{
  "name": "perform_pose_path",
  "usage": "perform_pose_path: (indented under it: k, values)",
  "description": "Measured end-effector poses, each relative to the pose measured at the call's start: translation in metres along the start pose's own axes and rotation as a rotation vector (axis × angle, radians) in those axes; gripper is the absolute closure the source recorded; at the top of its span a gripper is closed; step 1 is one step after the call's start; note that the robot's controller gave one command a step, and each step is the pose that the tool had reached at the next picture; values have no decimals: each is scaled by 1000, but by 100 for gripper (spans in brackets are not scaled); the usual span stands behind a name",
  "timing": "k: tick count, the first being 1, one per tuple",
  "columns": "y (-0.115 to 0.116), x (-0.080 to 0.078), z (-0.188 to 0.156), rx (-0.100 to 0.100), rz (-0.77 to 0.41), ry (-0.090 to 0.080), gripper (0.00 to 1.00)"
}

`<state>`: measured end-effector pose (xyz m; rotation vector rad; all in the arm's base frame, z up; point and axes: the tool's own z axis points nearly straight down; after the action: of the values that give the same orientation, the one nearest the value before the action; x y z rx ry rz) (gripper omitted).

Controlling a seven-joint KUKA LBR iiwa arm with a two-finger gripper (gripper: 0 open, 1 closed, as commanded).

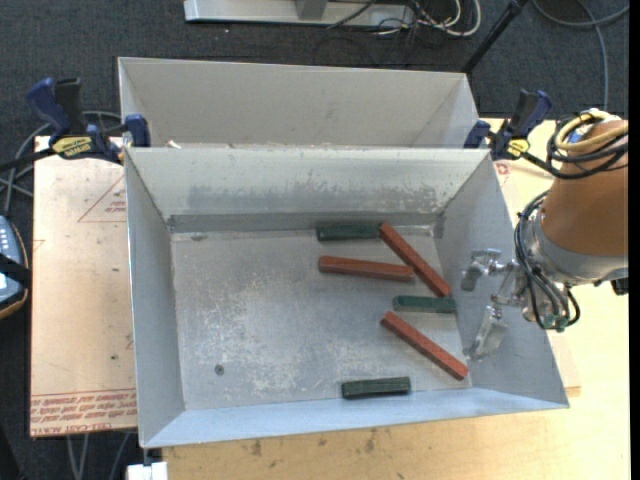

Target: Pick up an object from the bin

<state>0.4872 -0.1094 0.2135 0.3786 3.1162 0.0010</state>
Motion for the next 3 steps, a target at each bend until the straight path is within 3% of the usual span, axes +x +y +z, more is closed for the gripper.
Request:
perform_pose_path:
  k: [1, 2, 3]
  values:
    - [29, -10, 143, -1, 229, -3, 0]
    - [29, -9, 143, 0, 228, 1, 100]
    - [25, -16, 110, 0, 229, -2, 100]
